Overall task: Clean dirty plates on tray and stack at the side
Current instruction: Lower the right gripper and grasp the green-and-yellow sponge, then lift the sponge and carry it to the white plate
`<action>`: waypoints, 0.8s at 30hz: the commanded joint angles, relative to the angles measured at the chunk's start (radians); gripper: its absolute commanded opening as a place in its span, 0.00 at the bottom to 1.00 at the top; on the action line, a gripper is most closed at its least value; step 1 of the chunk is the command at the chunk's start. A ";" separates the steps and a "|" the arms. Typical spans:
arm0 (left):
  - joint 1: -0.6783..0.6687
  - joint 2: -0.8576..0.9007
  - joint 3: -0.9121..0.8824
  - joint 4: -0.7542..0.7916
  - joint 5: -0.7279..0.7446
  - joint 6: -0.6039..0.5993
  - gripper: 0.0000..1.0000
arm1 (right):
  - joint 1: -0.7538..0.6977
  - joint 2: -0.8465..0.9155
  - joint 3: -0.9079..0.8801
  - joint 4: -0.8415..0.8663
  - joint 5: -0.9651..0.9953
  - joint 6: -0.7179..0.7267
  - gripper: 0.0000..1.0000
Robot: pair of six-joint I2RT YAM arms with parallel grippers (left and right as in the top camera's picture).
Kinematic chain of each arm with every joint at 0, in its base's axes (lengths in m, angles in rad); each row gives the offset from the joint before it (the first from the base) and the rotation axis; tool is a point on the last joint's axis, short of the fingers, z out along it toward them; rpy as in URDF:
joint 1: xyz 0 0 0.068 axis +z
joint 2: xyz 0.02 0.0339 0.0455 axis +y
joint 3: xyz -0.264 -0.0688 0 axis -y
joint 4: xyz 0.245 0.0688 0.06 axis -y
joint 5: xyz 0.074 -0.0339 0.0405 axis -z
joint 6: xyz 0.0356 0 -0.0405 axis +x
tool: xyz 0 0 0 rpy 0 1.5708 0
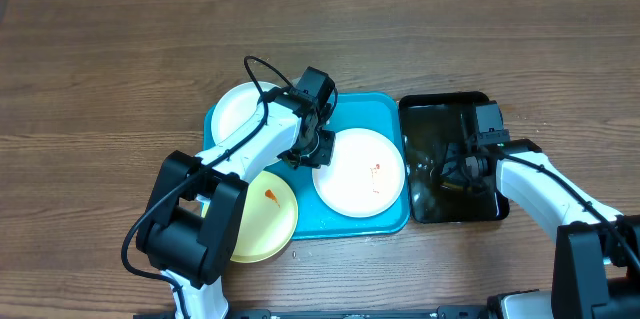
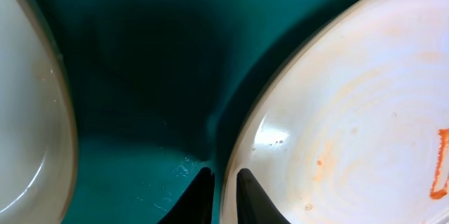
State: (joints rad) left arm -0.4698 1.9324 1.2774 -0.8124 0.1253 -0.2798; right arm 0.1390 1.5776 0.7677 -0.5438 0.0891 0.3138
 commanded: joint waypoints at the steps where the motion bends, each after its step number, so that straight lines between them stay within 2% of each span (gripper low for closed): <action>1: -0.002 0.011 -0.022 0.002 -0.044 -0.019 0.15 | 0.001 0.001 0.026 -0.017 -0.002 0.000 0.45; 5: -0.002 0.011 -0.024 0.005 -0.066 -0.028 0.15 | 0.001 0.001 0.026 -0.030 -0.001 -0.008 0.44; 11: -0.002 0.011 -0.024 0.017 -0.066 -0.028 0.17 | 0.001 0.001 0.026 -0.016 0.000 -0.008 0.24; 14: -0.002 0.011 -0.024 0.018 -0.065 -0.028 0.20 | 0.001 0.001 0.026 -0.008 0.000 -0.008 0.22; 17: -0.002 0.011 -0.024 0.021 -0.065 -0.027 0.18 | 0.001 0.001 0.026 -0.007 -0.001 -0.007 0.04; 19: -0.002 0.011 -0.024 0.021 -0.065 -0.028 0.15 | 0.001 0.001 0.026 -0.007 -0.001 -0.007 0.04; 24: -0.002 0.011 -0.024 0.030 -0.066 -0.027 0.17 | 0.001 0.001 0.026 -0.011 -0.001 -0.048 0.04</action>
State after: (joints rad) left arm -0.4698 1.9324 1.2587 -0.7849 0.0734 -0.2905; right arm 0.1387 1.5776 0.7700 -0.5613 0.0845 0.3012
